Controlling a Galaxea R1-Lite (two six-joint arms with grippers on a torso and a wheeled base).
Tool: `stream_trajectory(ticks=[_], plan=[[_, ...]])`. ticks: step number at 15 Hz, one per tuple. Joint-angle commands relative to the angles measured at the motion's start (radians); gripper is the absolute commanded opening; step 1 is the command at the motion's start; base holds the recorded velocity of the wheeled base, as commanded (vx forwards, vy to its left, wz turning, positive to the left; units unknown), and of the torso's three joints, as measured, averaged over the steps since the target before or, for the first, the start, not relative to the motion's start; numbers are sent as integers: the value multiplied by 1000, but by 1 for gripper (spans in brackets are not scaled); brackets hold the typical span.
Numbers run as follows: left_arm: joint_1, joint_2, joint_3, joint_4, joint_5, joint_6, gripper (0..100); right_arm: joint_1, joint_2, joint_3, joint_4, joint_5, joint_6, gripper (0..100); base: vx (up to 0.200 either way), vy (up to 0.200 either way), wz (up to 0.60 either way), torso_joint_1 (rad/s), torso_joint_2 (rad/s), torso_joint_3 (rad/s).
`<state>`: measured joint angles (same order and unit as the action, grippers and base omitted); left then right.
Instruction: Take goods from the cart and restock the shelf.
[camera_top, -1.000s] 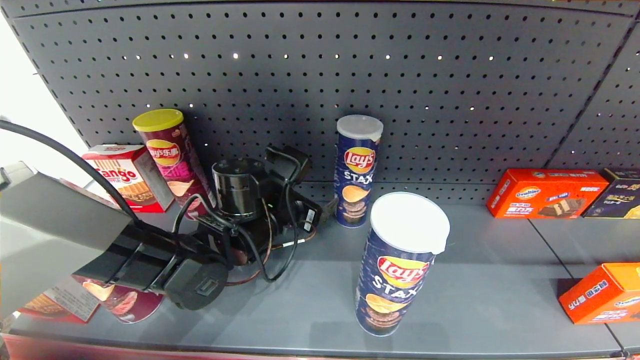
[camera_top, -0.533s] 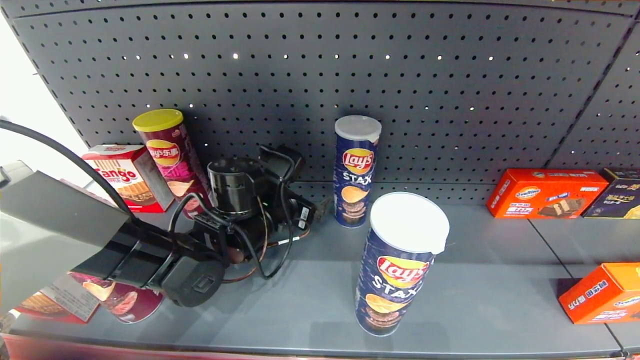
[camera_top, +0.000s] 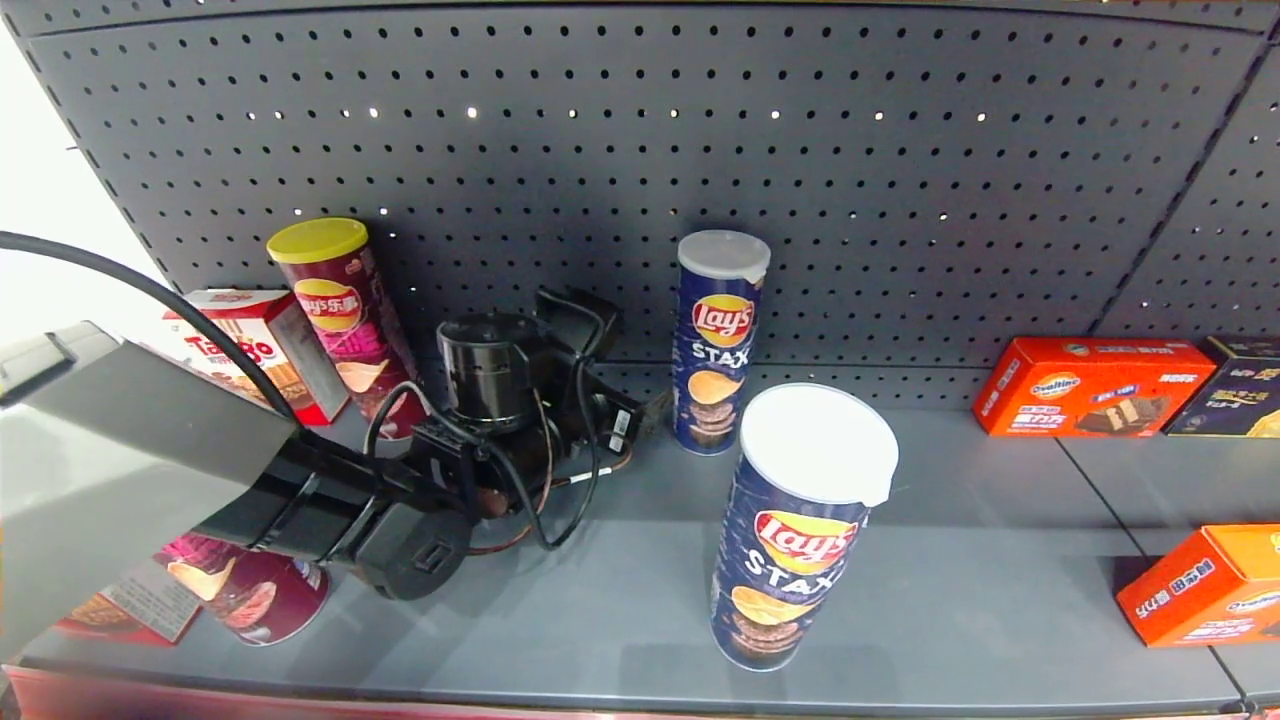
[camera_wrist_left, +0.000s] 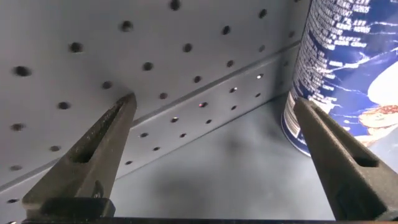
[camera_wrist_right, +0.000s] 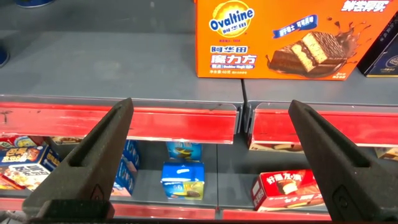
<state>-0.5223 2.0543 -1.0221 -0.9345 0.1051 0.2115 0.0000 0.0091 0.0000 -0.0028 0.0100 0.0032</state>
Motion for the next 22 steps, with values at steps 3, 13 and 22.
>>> stream_trajectory(ticks=[3, 13, 22], plan=[[-10, 15, -3, 0, 1, 0, 100, 0, 2, 0, 0, 1, 0, 100, 0, 0, 0, 0, 0, 0], [-50, -206, 183, -49, 8, -7, 100, 0, 2, 0, 0, 1, 0, 100, 0, 0, 0, 0, 0, 0], [-283, -738, 619, -50, 10, -40, 100, 0, 2, 0, 0, 1, 0, 100, 0, 0, 0, 0, 0, 0]])
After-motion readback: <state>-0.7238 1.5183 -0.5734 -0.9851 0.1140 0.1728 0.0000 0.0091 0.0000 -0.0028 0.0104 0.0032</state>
